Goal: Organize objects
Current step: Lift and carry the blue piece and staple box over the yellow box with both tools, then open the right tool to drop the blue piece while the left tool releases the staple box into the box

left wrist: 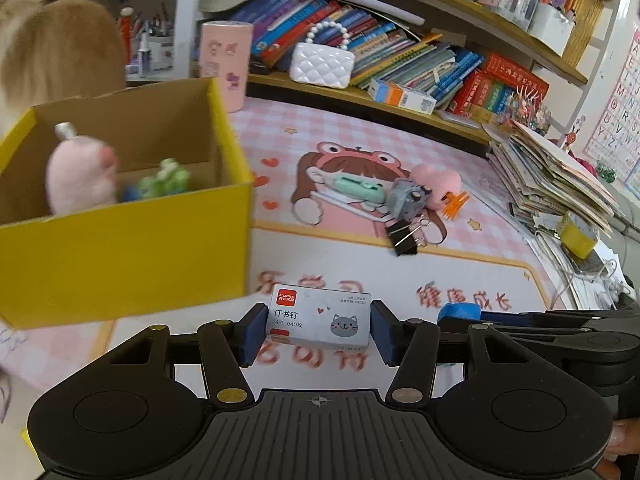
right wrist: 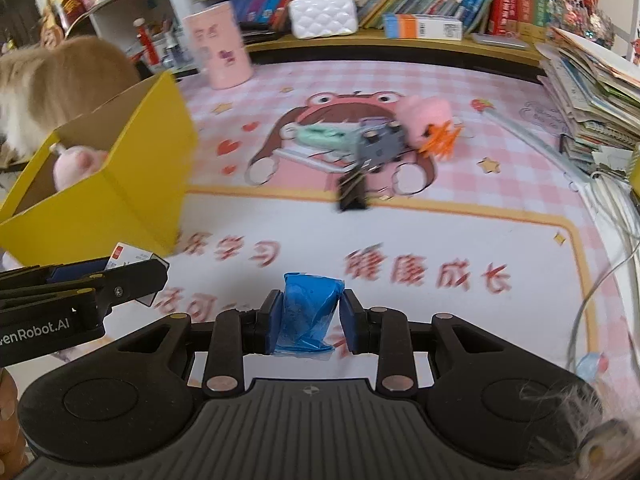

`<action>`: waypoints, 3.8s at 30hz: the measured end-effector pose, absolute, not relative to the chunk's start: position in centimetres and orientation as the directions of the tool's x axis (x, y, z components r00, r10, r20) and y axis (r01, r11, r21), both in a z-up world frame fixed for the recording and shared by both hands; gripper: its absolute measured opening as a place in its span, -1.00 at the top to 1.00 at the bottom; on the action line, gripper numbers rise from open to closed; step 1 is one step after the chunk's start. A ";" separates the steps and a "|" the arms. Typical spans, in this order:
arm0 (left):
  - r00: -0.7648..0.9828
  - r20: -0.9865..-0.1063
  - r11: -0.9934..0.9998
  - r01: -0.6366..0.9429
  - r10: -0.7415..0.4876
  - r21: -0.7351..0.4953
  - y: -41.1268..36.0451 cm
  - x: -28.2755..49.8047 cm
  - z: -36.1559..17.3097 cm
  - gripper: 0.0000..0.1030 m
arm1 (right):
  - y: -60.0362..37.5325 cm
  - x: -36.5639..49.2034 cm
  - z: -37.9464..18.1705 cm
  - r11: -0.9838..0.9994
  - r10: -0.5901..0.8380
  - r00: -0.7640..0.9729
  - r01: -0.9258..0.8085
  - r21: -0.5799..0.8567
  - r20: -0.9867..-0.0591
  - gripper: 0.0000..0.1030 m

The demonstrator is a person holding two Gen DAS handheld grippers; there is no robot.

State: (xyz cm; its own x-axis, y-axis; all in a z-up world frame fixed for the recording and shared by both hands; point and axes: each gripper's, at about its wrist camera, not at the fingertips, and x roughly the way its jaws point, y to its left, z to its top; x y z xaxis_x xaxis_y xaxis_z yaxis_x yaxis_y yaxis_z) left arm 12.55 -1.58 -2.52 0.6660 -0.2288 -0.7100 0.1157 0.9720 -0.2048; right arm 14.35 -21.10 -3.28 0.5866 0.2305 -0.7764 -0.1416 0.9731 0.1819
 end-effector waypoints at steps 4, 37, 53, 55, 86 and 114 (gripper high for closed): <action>0.666 -0.713 0.973 0.100 -0.221 -0.208 0.7 10.2 -2.4 -0.03 | -18.4 12.3 -3.3 0.971 0.240 0.577 -0.160 0.180 -0.781 0.44; 0.755 -0.646 0.977 -0.032 -0.115 -0.211 14.4 -0.9 -0.3 -0.03 | -4.0 3.4 -1.5 0.935 0.325 0.587 -0.317 0.159 -0.741 0.44; 0.866 -0.498 0.986 -0.057 -0.030 -0.157 15.7 5.3 4.6 -0.03 | -2.0 10.8 3.7 0.932 0.335 0.745 -0.351 0.089 -0.576 0.44; 0.870 -0.494 0.989 -0.061 -0.015 -0.137 15.6 6.8 4.7 -0.03 | -1.7 12.3 4.3 0.930 0.338 0.757 -0.360 0.075 -0.559 0.44; 0.749 -0.645 0.989 -0.121 0.150 0.090 13.0 17.6 -1.4 -0.10 | 3.1 27.5 -2.3 0.832 0.403 0.506 -0.550 0.074 -0.763 0.41; 0.842 -0.522 0.984 -0.176 0.137 -0.026 14.4 7.4 2.8 -0.76 | -2.8 14.9 2.9 0.935 0.295 0.759 -0.354 0.012 -0.580 -0.22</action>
State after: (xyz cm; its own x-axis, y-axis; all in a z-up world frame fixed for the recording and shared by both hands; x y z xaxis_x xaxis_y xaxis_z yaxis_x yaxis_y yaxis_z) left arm 7.44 14.44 2.83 0.8420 0.1372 -0.5217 -0.1764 0.9840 -0.0259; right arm 14.85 -2.81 2.88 0.7594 0.2948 -0.5801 -0.3539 0.9352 0.0119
